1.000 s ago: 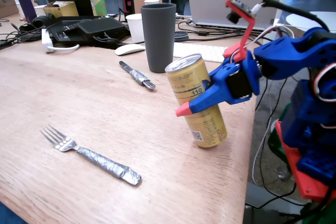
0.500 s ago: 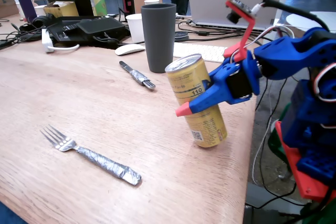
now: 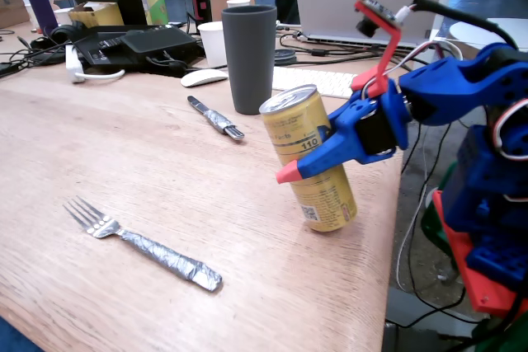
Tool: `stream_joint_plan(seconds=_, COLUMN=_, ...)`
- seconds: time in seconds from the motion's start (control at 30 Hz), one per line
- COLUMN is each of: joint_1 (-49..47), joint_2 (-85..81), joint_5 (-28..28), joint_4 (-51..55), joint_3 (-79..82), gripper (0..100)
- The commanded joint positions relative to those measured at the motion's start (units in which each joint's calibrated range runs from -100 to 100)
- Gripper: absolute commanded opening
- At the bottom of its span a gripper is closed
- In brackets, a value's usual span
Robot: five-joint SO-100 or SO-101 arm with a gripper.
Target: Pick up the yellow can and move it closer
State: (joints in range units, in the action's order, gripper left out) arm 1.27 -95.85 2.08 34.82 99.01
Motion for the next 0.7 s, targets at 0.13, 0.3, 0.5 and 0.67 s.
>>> stream_joint_plan(seconds=0.13, joint_1=0.09, joint_2=-1.75, joint_5=0.24, joint_4=-0.18, joint_3=0.61, gripper=18)
stream_joint_plan(seconds=0.3, joint_1=0.09, joint_2=-1.75, joint_5=0.0, joint_4=-0.18, joint_3=0.61, gripper=18)
stream_joint_plan(seconds=0.5, joint_1=0.09, joint_2=-1.75, joint_5=-0.24, joint_4=-0.18, joint_3=0.61, gripper=18)
stream_joint_plan(seconds=0.67, joint_1=0.09, joint_2=-1.75, joint_5=-0.24, joint_4=-0.18, joint_3=0.61, gripper=18)
